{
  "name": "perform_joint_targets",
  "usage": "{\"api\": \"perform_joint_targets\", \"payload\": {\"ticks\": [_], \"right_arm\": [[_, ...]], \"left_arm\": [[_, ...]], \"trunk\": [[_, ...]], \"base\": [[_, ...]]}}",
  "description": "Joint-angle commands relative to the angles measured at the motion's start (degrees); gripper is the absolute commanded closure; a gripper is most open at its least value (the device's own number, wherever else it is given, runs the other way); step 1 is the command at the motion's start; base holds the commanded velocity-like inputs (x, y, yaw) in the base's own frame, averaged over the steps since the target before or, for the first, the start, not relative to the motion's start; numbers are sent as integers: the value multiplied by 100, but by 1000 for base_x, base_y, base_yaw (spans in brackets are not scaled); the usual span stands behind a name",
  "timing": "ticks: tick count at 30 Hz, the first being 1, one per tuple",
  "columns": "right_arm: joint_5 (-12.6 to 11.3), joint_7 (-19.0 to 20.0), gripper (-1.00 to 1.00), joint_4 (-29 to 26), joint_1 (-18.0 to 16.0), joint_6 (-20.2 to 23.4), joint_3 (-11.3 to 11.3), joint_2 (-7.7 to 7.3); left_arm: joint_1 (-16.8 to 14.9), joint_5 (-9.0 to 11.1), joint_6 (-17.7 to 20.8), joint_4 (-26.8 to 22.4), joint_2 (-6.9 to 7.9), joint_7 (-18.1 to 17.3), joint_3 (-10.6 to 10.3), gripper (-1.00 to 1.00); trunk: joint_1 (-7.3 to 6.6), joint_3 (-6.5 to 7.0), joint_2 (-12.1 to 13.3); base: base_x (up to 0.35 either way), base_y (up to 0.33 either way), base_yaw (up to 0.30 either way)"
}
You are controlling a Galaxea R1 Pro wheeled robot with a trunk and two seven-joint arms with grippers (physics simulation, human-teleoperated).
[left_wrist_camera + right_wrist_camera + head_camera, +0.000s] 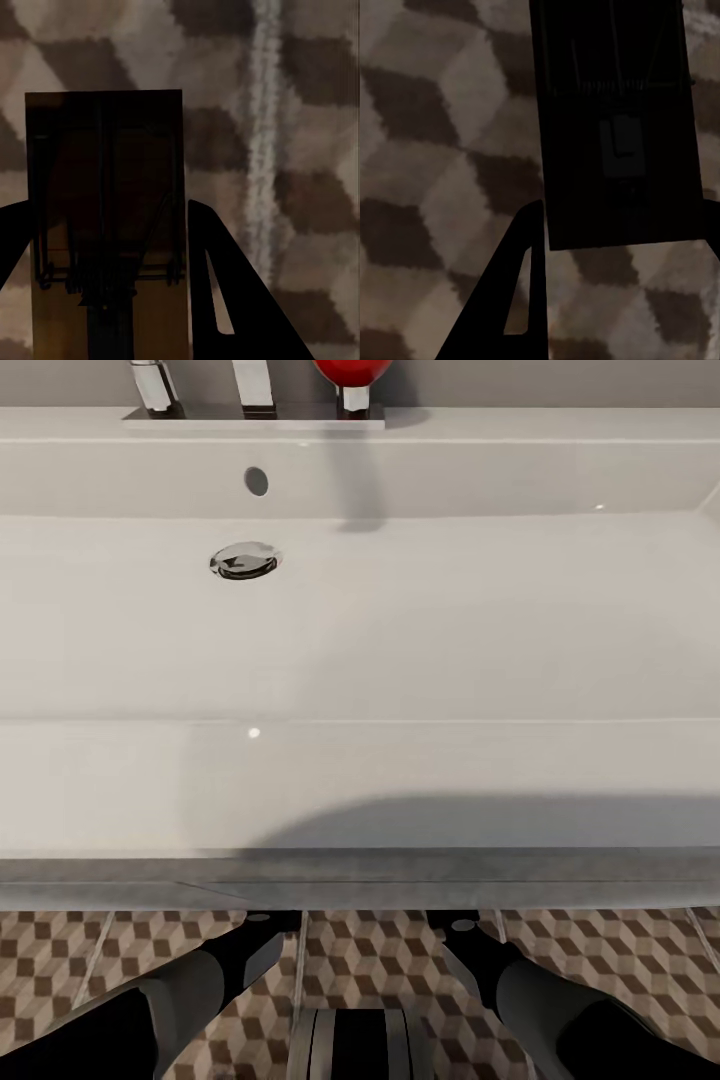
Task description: Take the four mousetraps from the cabinet in the bathroom and place them on the bathroom floor. Make sure all four end up on the same floor surface, and ensure that at least two of them are either under or directly next to the same bathroom sink.
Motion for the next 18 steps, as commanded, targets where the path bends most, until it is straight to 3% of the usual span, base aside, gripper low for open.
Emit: {"api": "perform_joint_targets", "payload": {"ticks": [1, 18], "right_arm": [[-68, -11, 100, 6, -2, -29, 45, 1], [-70, -10, 100, 6, -1, -30, 37, -8]], "left_arm": [[-3, 28, 4, -11, 2, 34, -48, 100], [-3, 28, 4, -29, 3, 34, -48, 100]], "trunk": [[-1, -5, -1], [-1, -119, -1]], "base": [[0, 0, 0], [0, 0, 0]]}}
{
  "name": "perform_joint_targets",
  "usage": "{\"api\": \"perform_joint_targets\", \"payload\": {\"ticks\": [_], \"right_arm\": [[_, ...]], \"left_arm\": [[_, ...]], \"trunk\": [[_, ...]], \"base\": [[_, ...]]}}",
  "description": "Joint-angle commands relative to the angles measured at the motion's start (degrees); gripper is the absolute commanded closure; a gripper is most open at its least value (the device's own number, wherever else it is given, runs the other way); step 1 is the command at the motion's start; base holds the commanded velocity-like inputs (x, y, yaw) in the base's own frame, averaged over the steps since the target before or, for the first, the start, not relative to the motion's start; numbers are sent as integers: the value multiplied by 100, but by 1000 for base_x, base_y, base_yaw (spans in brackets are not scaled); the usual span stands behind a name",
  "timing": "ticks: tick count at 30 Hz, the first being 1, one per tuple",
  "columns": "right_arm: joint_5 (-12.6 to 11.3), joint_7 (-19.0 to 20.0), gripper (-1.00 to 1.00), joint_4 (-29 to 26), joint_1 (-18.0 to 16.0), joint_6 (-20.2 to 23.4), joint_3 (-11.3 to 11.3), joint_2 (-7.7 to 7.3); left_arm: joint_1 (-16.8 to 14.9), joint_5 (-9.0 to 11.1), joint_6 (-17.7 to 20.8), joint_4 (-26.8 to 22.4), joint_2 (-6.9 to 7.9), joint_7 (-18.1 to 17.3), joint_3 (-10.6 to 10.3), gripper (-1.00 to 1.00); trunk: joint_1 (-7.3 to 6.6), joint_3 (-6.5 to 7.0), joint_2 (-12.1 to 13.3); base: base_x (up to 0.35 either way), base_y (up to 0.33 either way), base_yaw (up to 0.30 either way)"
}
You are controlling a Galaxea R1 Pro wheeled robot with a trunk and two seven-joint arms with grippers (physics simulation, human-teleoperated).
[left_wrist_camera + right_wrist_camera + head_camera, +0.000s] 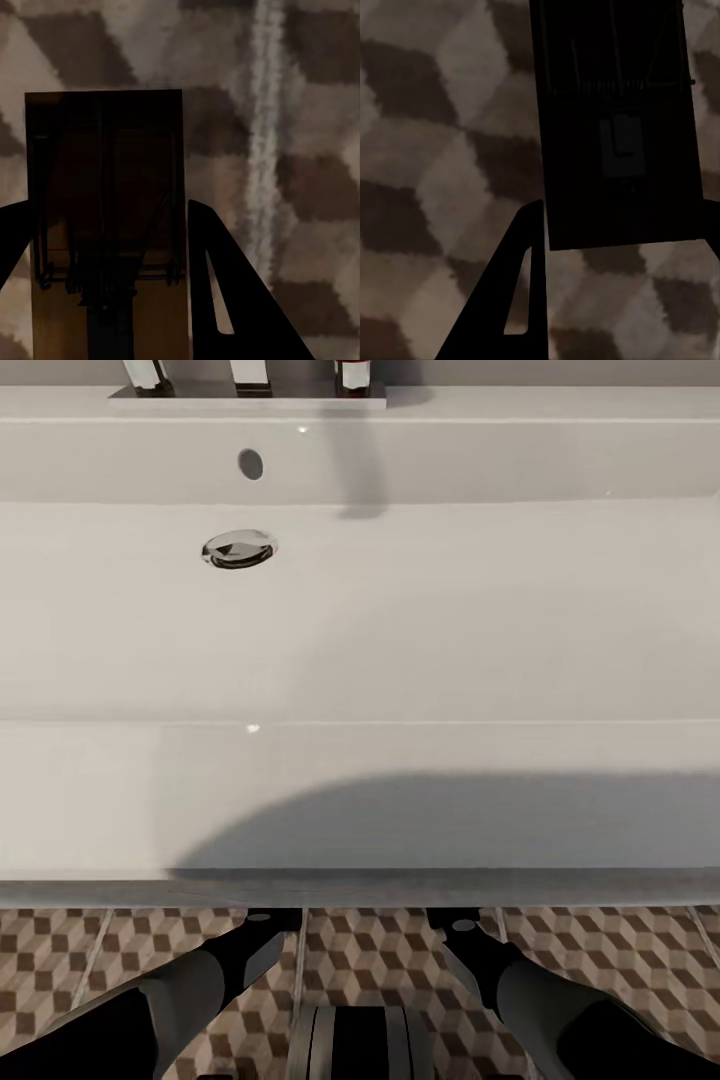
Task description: Take the four mousetraps from the cabinet in the bathroom and place them on the bathroom floor. Make sure all four end up on the same floor surface, and ensure that at least two of them are either under or directly next to the same bathroom sink.
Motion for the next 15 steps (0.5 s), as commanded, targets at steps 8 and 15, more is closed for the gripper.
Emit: {"api": "perform_joint_targets", "payload": {"ticks": [8, 15], "right_arm": [[-63, -13, 100, 6, -6, -29, 45, 1], [-67, -13, 100, 6, -5, -29, 45, -5]], "left_arm": [[-3, 20, -21, -41, 1, 34, -50, 100], [-3, 19, -30, -46, 1, 34, -55, 100]], "trunk": [[-1, -6, -1], [-1, -6, -1]], "base": [[0, 0, 0], [-11, 0, 0]]}}
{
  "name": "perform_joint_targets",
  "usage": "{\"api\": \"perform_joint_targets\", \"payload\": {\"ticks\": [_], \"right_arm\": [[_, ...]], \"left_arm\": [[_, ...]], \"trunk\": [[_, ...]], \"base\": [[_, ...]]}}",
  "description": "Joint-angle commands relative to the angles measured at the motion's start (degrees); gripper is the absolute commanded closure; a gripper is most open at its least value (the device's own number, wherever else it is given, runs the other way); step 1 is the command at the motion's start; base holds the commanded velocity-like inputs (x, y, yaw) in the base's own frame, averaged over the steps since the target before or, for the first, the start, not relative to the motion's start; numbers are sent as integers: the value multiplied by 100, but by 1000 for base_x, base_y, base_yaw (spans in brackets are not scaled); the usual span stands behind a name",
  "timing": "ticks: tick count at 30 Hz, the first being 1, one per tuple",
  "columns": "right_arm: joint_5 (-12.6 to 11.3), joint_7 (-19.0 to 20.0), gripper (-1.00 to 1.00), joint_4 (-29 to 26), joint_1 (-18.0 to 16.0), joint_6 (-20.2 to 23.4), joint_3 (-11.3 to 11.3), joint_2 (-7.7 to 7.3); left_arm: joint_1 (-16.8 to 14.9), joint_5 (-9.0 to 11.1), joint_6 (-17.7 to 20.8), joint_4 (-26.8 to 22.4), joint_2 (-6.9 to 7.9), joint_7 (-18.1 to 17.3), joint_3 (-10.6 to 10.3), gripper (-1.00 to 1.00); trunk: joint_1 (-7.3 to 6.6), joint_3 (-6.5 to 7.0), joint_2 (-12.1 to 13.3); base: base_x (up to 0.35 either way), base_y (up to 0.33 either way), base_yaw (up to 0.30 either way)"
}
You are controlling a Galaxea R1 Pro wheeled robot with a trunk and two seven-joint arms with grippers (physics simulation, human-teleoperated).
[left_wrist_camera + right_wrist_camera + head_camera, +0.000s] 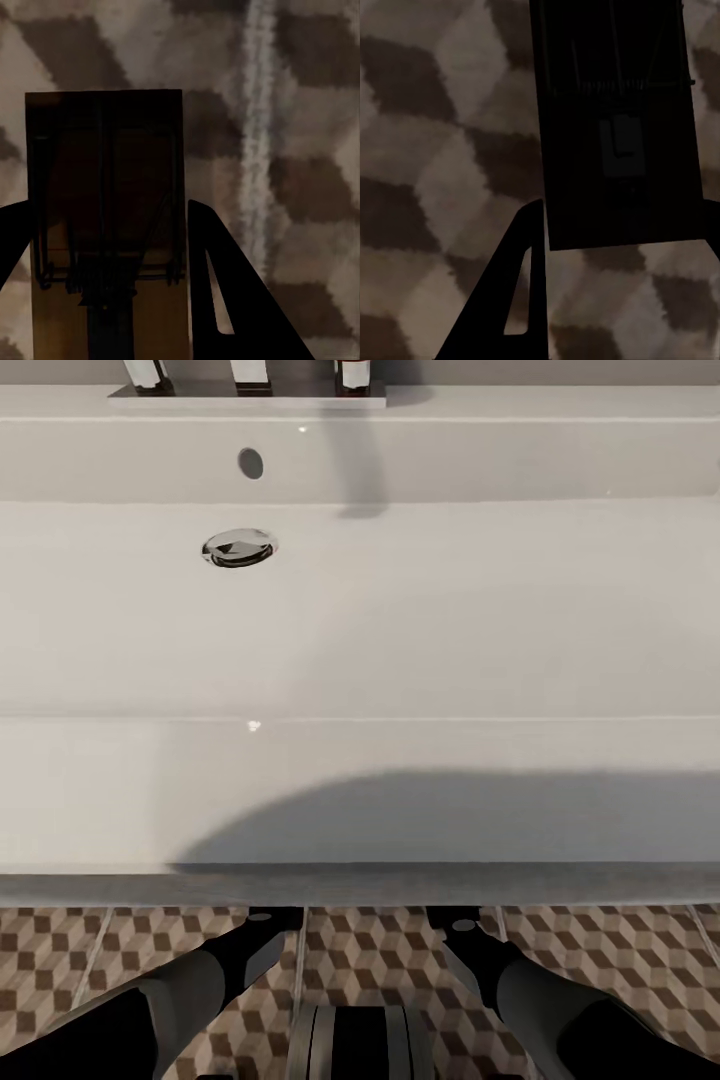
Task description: Take the four mousetraps from the cabinet in the bathroom and place them on the bathroom floor. Make sure all four end up on the same floor surface, and ensure that at least two of them are either under or directly next to the same bathroom sink.
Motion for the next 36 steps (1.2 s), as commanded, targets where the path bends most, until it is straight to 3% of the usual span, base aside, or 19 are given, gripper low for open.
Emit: {"api": "perform_joint_targets", "payload": {"ticks": [1, 18, 36], "right_arm": [[-69, -13, 100, 6, -2, -29, 45, 0], [-70, -13, 100, 6, -2, -31, 45, -2], [-62, -30, 100, -151, -3, -22, 42, -3]], "left_arm": [[-3, 30, 1, -8, 2, 34, -48, 100], [-3, 30, 1, -27, 2, 34, -49, 100], [-36, 22, 10, -16, 6, 41, -49, 100]], "trunk": [[-2, -3, -1], [-2, -5, -1], [-2, -140, -1]], "base": [[-128, 0, 0], [-54, 0, 0], [0, 0, 0]]}}
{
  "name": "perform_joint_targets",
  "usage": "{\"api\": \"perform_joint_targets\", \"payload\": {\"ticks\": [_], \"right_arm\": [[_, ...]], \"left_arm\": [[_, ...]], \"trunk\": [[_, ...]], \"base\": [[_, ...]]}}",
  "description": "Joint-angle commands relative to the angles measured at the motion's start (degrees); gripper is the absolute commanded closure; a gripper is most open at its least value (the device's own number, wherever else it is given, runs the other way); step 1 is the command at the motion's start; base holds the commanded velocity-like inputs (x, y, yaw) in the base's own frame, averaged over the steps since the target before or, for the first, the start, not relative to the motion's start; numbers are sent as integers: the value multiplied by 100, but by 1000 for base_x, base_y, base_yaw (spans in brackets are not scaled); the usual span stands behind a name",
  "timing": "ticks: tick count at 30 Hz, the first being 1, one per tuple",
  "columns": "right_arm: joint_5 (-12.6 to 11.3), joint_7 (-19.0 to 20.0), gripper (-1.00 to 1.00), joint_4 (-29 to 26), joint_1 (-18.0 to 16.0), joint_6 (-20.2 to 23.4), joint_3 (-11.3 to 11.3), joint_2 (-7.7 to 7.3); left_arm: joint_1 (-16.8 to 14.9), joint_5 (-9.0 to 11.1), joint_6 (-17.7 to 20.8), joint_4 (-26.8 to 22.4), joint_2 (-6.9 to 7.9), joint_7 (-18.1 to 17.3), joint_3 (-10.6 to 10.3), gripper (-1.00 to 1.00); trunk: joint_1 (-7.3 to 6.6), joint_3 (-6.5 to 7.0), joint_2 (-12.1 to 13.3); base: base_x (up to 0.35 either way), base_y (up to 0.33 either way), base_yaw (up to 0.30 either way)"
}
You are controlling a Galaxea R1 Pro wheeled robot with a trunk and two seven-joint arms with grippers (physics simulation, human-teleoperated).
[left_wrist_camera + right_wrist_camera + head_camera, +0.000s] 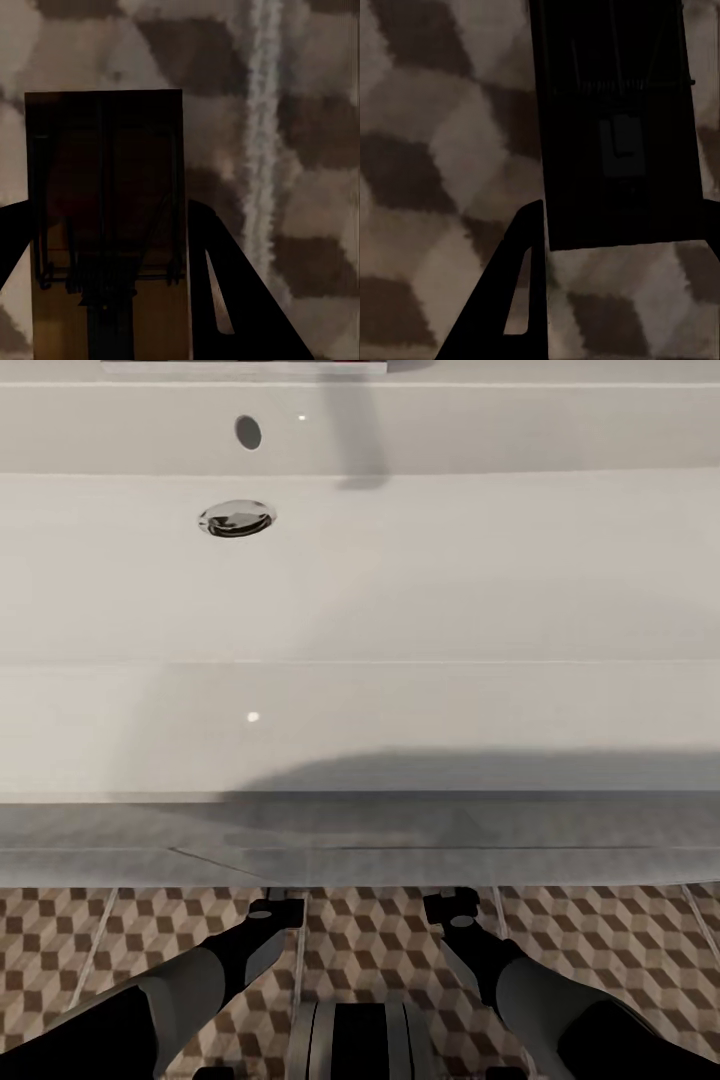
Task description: Take the four mousetraps from the cabinet in the bathroom and place them on the bathroom floor. Make sure all four end up on the same floor surface, and ensure that at least two of them are either under or directly next to the same bathroom sink.
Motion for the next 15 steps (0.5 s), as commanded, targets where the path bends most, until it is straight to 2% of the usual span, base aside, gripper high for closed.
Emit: {"api": "perform_joint_targets", "payload": {"ticks": [1, 6, 15], "right_arm": [[-70, -25, 100, -139, -4, -15, 40, -13], [-70, -51, 100, -328, -4, 7, 37, -5], [-70, -66, 100, -348, -4, -2, 44, 18]], "left_arm": [[-52, 34, 2, -2, 2, 35, -47, 100], [-112, 38, 9, 44, 25, 36, -47, 100], [-160, 39, 50, 64, 12, 41, -40, 100]], "trunk": [[-1, -4, -1], [-1, -6, -1], [-1, -7, -1]], "base": [[0, 0, 0], [0, 0, 0], [0, 0, 0]]}}
